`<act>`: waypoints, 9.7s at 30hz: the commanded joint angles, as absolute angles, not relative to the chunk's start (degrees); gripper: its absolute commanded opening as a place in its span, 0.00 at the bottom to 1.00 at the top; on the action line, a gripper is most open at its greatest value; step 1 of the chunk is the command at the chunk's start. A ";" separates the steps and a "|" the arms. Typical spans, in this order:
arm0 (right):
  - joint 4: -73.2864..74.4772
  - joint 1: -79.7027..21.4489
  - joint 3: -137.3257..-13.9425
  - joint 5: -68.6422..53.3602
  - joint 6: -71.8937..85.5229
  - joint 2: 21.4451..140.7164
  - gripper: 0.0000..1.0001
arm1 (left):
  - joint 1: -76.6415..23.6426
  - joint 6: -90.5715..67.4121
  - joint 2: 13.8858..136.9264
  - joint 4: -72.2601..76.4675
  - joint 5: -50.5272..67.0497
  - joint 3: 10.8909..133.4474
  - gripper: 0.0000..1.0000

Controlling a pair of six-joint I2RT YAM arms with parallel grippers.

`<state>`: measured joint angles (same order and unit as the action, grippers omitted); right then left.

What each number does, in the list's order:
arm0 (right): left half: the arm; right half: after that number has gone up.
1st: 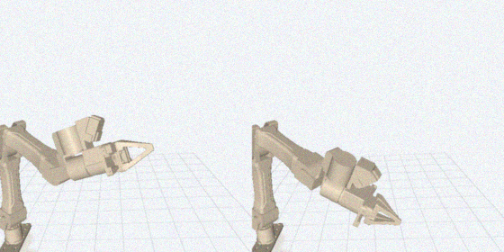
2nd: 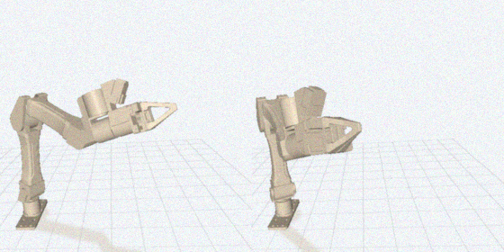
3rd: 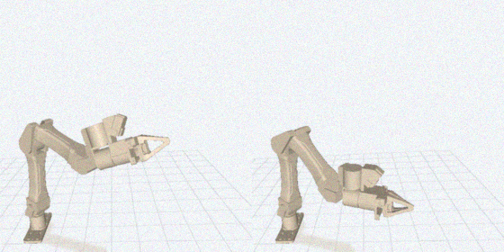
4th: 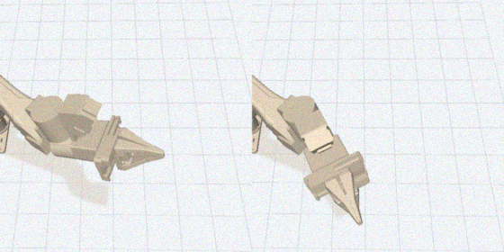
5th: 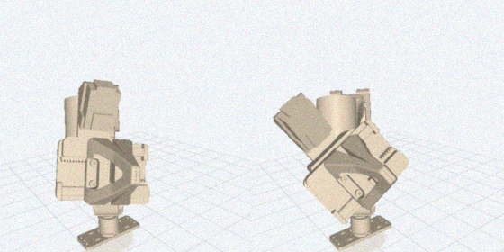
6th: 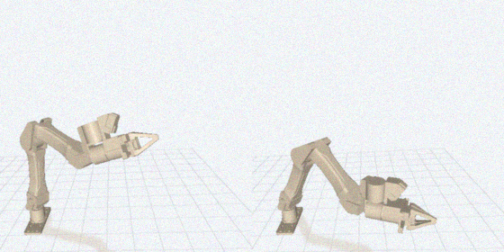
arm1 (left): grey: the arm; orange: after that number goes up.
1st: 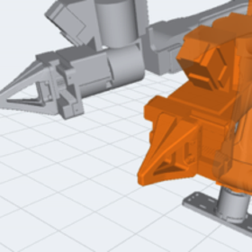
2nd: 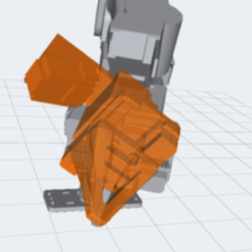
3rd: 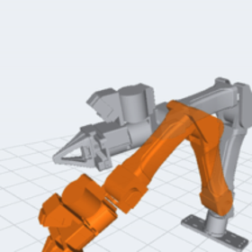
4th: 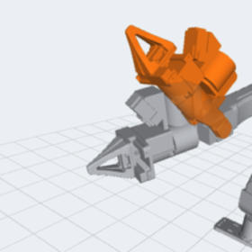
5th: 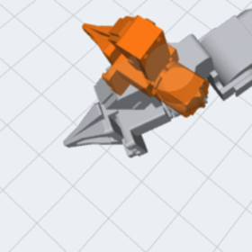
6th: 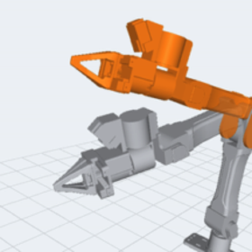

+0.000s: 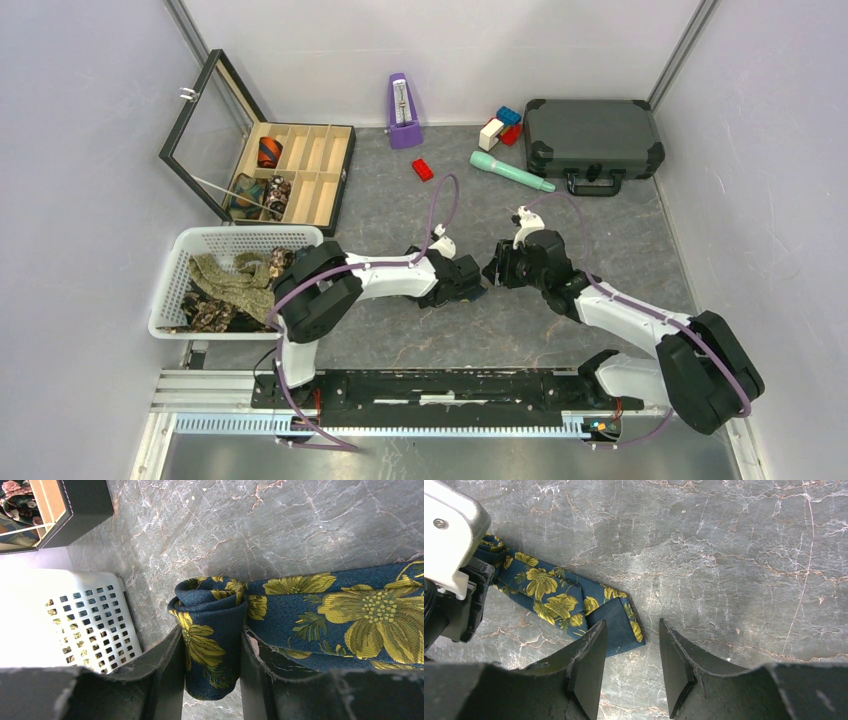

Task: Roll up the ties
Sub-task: Roll the tie at the center of the board.

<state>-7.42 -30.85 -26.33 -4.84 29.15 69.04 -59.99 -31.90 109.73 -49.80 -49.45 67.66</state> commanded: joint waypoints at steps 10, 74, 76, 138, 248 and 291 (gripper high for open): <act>-7.12 -30.24 -25.84 -4.23 28.35 67.13 0.49 | -60.42 -34.84 112.21 -44.91 -35.43 68.20 0.60; -18.77 -32.08 -22.50 -10.69 30.56 79.21 0.41 | -61.22 -32.56 103.32 -50.94 -34.43 73.74 0.99; -18.47 -32.04 -22.75 -10.59 30.41 79.11 0.41 | -61.25 -32.49 103.08 -50.90 -34.37 73.91 1.00; -7.20 -52.90 -56.12 -2.57 38.13 94.61 0.61 | -42.98 -30.71 61.43 -48.52 -26.51 51.48 0.94; -10.58 -51.59 -50.45 -1.82 36.64 94.24 0.41 | -28.98 -31.12 72.50 10.54 7.74 22.77 0.48; -12.68 -45.02 -38.78 -2.37 33.83 85.51 0.38 | -50.06 -29.12 84.72 -29.87 -35.87 48.79 0.45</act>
<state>-12.32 -46.46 -40.42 -2.92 35.46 89.56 -48.27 -31.62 80.66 -21.76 -28.05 44.93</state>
